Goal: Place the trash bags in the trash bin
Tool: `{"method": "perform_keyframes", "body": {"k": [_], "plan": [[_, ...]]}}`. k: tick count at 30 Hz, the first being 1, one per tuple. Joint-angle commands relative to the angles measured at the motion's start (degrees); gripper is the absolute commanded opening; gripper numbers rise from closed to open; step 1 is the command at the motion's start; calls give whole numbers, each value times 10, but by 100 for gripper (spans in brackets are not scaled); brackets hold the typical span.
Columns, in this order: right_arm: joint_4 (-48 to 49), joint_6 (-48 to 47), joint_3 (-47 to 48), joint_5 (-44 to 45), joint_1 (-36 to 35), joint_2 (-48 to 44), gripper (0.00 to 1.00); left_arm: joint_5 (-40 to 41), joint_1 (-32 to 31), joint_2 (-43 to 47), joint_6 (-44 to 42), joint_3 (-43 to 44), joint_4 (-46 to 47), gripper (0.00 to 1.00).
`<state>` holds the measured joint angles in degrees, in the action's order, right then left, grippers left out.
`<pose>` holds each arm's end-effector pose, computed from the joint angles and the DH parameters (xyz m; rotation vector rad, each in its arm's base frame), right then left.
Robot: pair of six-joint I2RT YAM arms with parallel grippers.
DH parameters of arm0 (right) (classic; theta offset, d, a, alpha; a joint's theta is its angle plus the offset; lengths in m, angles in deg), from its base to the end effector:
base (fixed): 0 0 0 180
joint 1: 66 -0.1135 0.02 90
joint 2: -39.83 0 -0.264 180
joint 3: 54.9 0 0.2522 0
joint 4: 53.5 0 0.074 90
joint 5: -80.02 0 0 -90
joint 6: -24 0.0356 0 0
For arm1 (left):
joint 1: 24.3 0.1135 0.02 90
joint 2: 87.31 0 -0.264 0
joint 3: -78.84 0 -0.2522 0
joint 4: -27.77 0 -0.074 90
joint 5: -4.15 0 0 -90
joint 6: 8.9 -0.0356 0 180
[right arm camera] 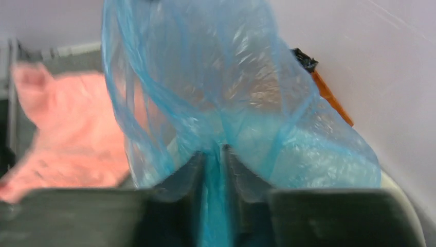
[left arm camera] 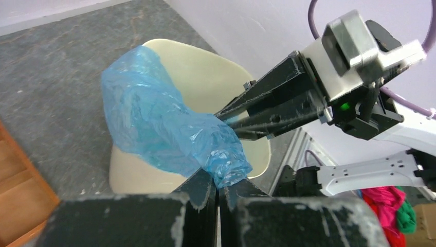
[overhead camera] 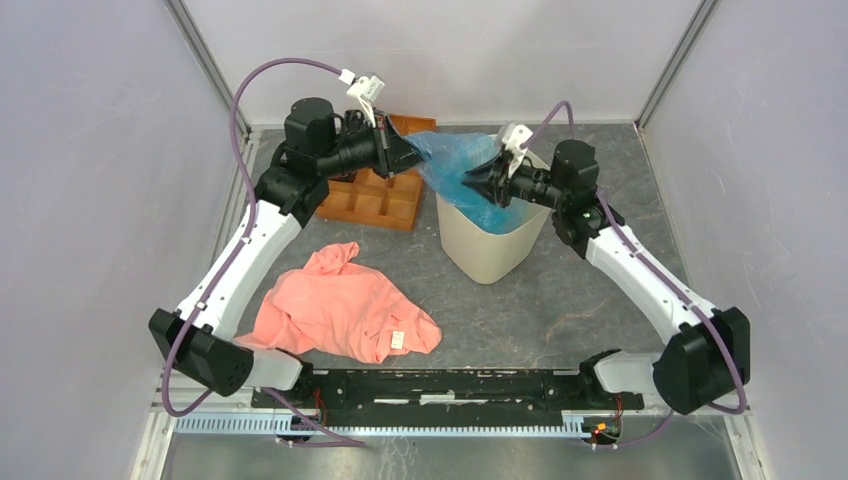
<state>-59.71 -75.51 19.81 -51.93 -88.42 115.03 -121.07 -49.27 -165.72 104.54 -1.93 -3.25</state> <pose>0.2724 0.1381 0.3549 -0.9805 1.4112 0.7822 0.2671 -0.1470 0.4435 0.5011 1.7914 -1.1368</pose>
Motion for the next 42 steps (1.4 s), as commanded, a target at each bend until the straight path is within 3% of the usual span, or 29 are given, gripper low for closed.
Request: {"method": "perform_keyframes", "body": {"k": [1, 4, 6, 10, 17, 22, 28, 32, 35, 38, 42], "plan": [[62, 158, -5, 161, 2, -91, 1, -42, -25, -18, 68, -1, 82, 2], [-12, 238, -26, 348, 3, -180, 0, -18, -47, -42, 96, 8, 91, 2], [-26, 291, -66, 408, 3, -253, 1, -8, -54, -62, 122, 7, 103, 2], [-64, 319, -75, 388, 3, -283, 1, 3, -59, -77, 171, -15, 143, 2], [-161, 216, 26, 416, 3, -174, 1, 5, -60, -81, 201, -33, 167, 2], [-259, 140, 122, 293, 3, -84, 1, 8, -60, -55, 177, -32, 130, 2], [-248, 154, 101, 330, 3, -136, 1, 130, -59, -4, 97, -34, 32, 4], [-231, 196, 130, 295, 3, -145, 1, 220, -59, 23, 78, -41, -2, 19], [-197, 240, 134, 271, 2, -152, 1, 198, -59, 47, 108, -69, 37, 43], [-171, 276, 143, 261, 3, -156, 1, 157, -60, 75, 159, -130, 134, 66], [-155, 310, 161, 256, 3, -155, 1, 143, -73, 90, 207, -192, 214, 84]]}}
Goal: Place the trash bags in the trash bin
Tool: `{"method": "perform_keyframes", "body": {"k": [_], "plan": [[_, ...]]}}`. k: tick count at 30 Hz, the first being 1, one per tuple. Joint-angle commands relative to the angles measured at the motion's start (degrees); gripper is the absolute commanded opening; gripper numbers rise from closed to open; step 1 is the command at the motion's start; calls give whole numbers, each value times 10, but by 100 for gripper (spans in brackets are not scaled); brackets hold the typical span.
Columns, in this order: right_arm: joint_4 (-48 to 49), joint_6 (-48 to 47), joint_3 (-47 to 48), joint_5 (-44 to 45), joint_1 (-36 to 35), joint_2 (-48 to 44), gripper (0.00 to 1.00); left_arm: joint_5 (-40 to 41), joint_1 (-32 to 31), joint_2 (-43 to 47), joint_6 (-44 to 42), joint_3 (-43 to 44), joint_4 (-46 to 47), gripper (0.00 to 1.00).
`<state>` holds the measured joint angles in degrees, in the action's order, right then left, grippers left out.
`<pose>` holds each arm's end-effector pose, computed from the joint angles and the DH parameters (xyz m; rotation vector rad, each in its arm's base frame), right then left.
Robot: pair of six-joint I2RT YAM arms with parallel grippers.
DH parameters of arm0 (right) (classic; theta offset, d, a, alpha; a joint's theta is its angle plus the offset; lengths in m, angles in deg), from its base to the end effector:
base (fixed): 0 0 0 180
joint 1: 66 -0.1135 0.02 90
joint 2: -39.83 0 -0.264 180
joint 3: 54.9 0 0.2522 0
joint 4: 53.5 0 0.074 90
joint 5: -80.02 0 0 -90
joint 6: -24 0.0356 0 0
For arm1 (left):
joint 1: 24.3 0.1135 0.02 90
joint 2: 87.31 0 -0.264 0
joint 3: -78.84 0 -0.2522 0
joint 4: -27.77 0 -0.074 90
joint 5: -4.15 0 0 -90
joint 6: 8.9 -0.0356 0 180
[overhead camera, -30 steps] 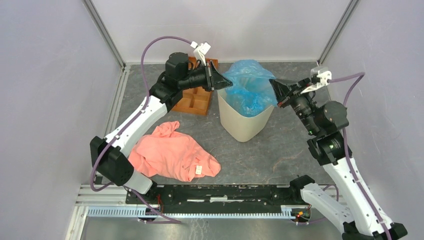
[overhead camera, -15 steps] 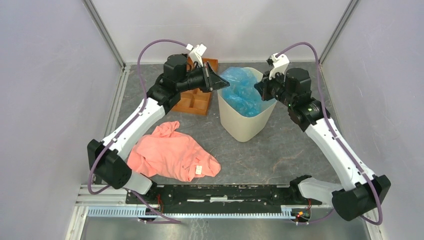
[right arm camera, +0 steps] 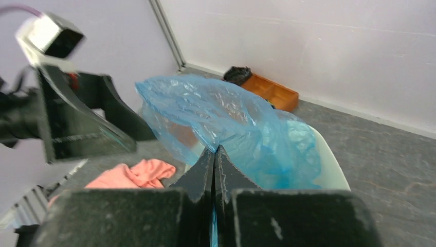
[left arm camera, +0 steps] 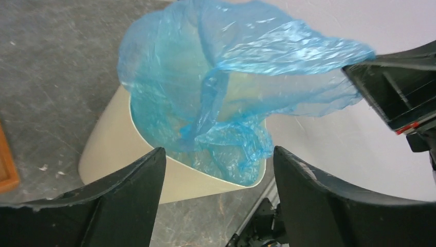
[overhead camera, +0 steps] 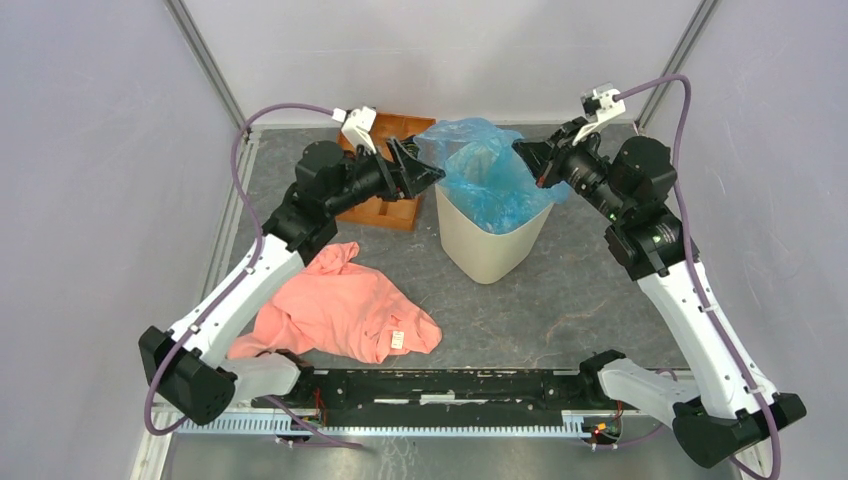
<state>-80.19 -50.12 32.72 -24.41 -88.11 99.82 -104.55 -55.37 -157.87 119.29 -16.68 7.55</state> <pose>0.2004 0.0910 0.4608 -0.2901 1.5734 0.7150 0.2374 -0.1563 0.4113 0.1531 1.8118 -1.1593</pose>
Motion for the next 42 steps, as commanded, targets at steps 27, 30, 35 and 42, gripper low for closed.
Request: {"method": "perform_keyframes", "body": {"k": [27, 30, 35, 42], "plan": [[37, 75, 41, -11, 0, -43, 1, 147, -33, 170, -132, -5, -123, 100], [40, 72, 34, -10, 0, -50, 1, 238, -7, 121, -91, 52, -153, 100], [39, 64, 34, -18, 0, -42, 1, 29, 95, -42, 34, 167, -69, 100], [45, 62, 37, -28, 0, -33, 1, -50, 12, -233, 32, 302, -21, 98]]}}
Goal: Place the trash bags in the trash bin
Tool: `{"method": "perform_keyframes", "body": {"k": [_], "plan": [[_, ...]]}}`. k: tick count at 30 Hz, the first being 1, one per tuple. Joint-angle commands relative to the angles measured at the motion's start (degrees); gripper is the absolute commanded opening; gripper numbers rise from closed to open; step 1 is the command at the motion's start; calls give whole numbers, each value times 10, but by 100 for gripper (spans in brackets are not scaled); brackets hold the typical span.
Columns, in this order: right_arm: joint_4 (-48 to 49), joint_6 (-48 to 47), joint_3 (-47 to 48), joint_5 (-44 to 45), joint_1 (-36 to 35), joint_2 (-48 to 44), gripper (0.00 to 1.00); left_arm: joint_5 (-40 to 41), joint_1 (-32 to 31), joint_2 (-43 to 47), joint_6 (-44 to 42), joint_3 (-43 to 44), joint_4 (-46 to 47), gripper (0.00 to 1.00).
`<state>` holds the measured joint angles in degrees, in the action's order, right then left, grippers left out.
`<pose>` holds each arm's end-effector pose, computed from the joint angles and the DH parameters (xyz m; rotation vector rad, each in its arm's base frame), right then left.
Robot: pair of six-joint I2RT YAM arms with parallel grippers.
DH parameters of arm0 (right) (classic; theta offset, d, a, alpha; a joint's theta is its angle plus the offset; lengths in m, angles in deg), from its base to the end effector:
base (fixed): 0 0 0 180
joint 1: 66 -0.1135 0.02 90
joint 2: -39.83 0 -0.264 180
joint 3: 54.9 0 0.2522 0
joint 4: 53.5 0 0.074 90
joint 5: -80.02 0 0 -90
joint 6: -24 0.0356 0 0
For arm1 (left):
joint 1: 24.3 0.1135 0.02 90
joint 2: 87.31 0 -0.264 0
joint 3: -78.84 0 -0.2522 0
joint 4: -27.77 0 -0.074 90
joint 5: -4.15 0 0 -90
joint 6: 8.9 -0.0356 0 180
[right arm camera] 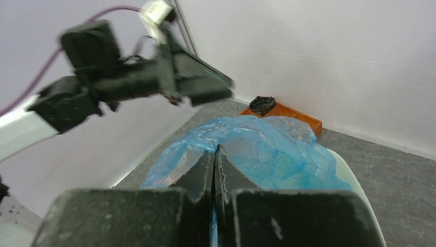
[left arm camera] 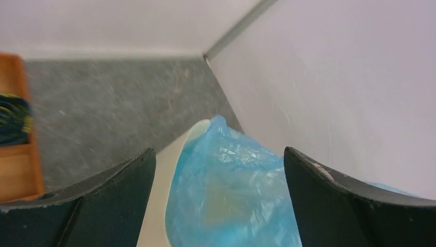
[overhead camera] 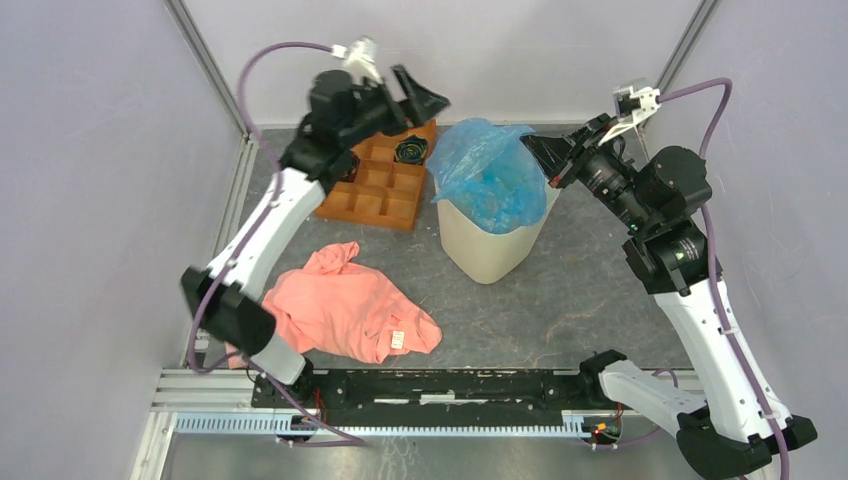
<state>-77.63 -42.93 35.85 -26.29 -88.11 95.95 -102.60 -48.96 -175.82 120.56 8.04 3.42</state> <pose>0.1692 0.0795 0.4957 -0.2340 1.4299 0.8484 0.3201 -0.1583 0.4596 0.0141 1.7484 -1.0785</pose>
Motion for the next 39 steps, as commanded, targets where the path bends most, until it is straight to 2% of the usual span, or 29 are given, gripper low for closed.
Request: {"method": "perform_keyframes", "body": {"k": [1, 11, 16, 21, 25, 28, 31, 34, 39], "plan": [[16, -11, 13, -15, 0, 10, 1, -70, -63, -70, 16, 55, 26, 97], [-12, -44, 43, -18, 1, 42, 1, -26, -158, -150, -30, 15, 16, 79], [-24, -71, 16, 36, 18, 68, 1, -18, -157, -179, -23, 18, -30, 78], [-44, -78, 3, 35, 46, 119, 0, -37, -154, -209, -26, 61, -84, 78], [-50, -78, -20, 38, 60, 135, 0, -37, -140, -182, -32, 62, -95, 82], [-56, -83, -24, 36, 70, 142, 0, -45, -124, -152, -38, 63, -101, 92], [-60, -91, -20, 34, 70, 138, 0, -62, -119, -120, -49, 68, -97, 98], [-66, -97, -13, 34, 70, 125, 0, -71, -118, -90, -61, 82, -98, 100], [-73, -97, 3, 24, 71, 103, 0, -36, -107, -52, -98, 80, -113, 100]]}}
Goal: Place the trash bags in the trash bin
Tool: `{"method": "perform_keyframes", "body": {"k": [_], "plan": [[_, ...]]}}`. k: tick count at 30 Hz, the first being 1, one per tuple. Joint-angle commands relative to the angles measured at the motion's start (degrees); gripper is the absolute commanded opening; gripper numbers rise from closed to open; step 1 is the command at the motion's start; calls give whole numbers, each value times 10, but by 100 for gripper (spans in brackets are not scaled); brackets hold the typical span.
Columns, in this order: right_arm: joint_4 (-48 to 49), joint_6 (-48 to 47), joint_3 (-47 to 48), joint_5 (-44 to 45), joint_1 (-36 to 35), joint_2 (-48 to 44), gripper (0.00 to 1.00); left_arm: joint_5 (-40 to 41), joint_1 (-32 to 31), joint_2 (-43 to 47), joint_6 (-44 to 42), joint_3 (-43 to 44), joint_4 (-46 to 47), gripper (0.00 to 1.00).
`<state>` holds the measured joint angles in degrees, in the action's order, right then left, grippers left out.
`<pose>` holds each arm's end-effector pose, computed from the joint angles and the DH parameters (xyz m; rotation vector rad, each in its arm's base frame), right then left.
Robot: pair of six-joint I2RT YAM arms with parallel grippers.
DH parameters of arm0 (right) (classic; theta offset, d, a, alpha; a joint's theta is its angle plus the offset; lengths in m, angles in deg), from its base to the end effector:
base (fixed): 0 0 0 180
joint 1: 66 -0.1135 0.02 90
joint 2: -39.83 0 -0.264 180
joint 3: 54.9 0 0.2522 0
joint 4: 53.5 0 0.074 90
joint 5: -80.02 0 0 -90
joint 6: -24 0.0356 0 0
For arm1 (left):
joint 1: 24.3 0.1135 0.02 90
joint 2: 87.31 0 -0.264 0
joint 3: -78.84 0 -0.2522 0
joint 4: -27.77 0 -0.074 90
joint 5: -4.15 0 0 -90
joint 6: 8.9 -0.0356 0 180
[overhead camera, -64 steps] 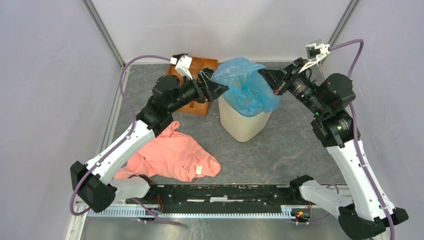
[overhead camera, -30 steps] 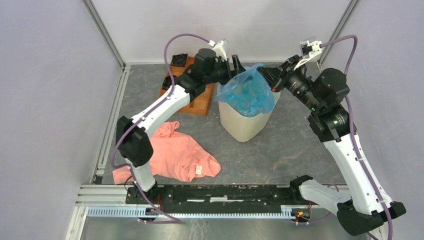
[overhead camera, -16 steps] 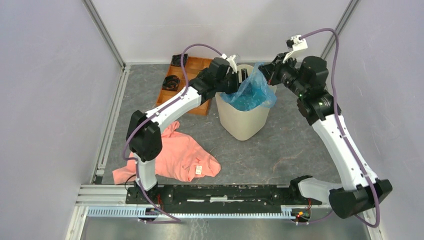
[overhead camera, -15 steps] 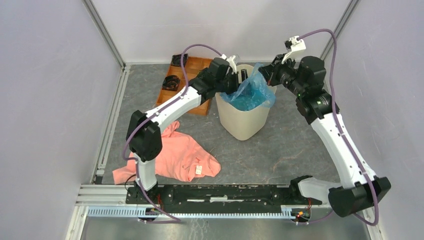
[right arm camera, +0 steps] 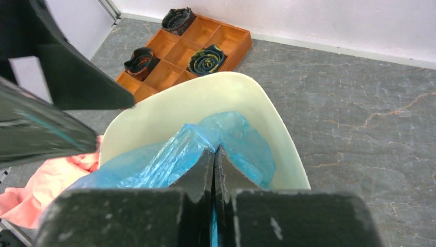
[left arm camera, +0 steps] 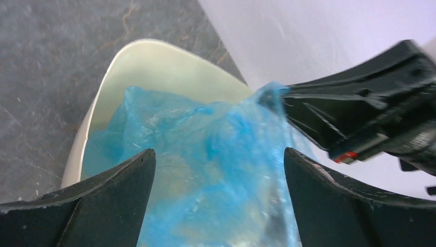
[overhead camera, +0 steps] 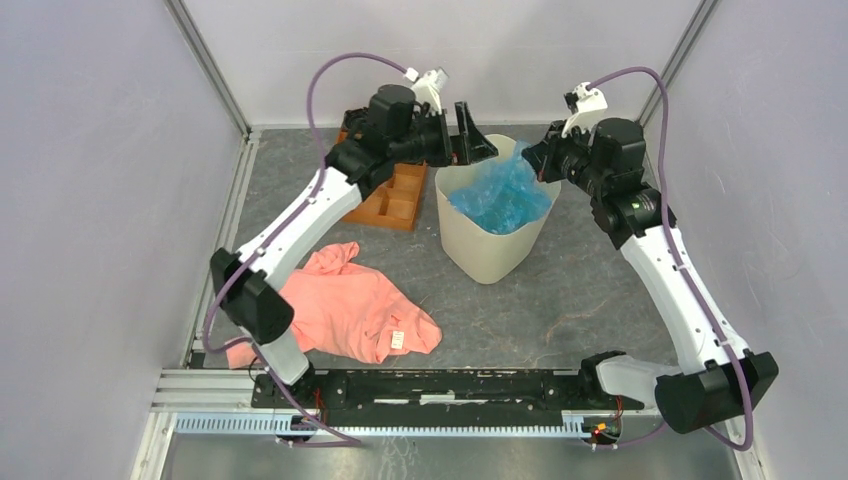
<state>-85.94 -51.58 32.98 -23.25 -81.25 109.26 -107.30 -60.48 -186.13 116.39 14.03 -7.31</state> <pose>0.2602 0.0794 0.4142 -0.1805 1.8375 0.5746 0.3184 -0.2490 0.4111 0.2932 2.0401 -1.1693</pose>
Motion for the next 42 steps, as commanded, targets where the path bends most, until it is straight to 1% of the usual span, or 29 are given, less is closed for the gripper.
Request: {"method": "perform_keyframes", "body": {"k": [1, 3, 4, 8, 10, 11, 13, 16, 22, 25, 28, 29, 31, 32, 33, 34, 35, 36, 37, 39, 41, 42], "plan": [[7, -10, 36, -6, 2, -32, 0, 20, 11, 62, -70, 12, -4, 100], [4, -6, 46, -2, 2, -32, 0, 28, 12, 98, -101, -25, 12, 100], [-1, -5, 56, 0, 2, -29, 0, 14, 12, 119, -118, -52, 33, 100], [-21, 3, 90, 2, 5, -11, 0, -85, 9, 234, -182, -197, 122, 100], [-15, 10, 92, -8, 6, -7, 0, -92, 0, 285, -203, -265, 165, 100], [-11, 14, 91, -16, 7, -6, 0, -83, -7, 308, -218, -299, 172, 100], [-3, 20, 91, -30, 7, -5, 0, -52, -27, 324, -249, -326, 174, 100], [-4, 23, 94, -36, 7, -4, 0, -9, -49, 321, -303, -338, 174, 100], [-9, 25, 98, -39, 11, -7, 0, 18, -66, 284, -392, -323, 178, 100], [-4, 28, 93, -46, 11, -7, 0, 51, -96, 271, -444, -330, 190, 100], [3, 31, 86, -50, 10, -10, 0, 102, -133, 258, -482, -335, 209, 100], [4, 31, 84, -51, 11, -9, 0, 123, -139, 254, -483, -339, 237, 100], [6, 30, 84, -57, 12, -8, 0, 179, -144, 239, -475, -335, 255, 99], [4, 29, 87, -58, 13, -7, 0, 219, -144, 229, -460, -325, 250, 96], [2, 26, 88, -58, 15, -5, 0, 260, -144, 217, -442, -305, 230, 87], [0, 22, 92, -58, 19, -3, 0, 297, -143, 201, -423, -280, 200, 76], [-3, 19, 95, -58, 25, 0, 0, 319, -140, 192, -404, -249, 170, 59], [-5, 15, 97, -58, 29, 3, 0, 320, -134, 186, -383, -229, 148, 49], [-7, 12, 98, -62, 38, 8, 0, 311, -132, 183, -370, -219, 133, 43], [-3, 12, 99, -83, 54, 18, 0, 300, -125, 183, -342, -209, 122, 36], [4, 12, 99, -108, 65, 30, 0, 285, -111, 179, -313, -195, 112, 23], [8, 13, 100, -119, 70, 37, 0, 271, -102, 175, -299, -185, 107, 13]]}}
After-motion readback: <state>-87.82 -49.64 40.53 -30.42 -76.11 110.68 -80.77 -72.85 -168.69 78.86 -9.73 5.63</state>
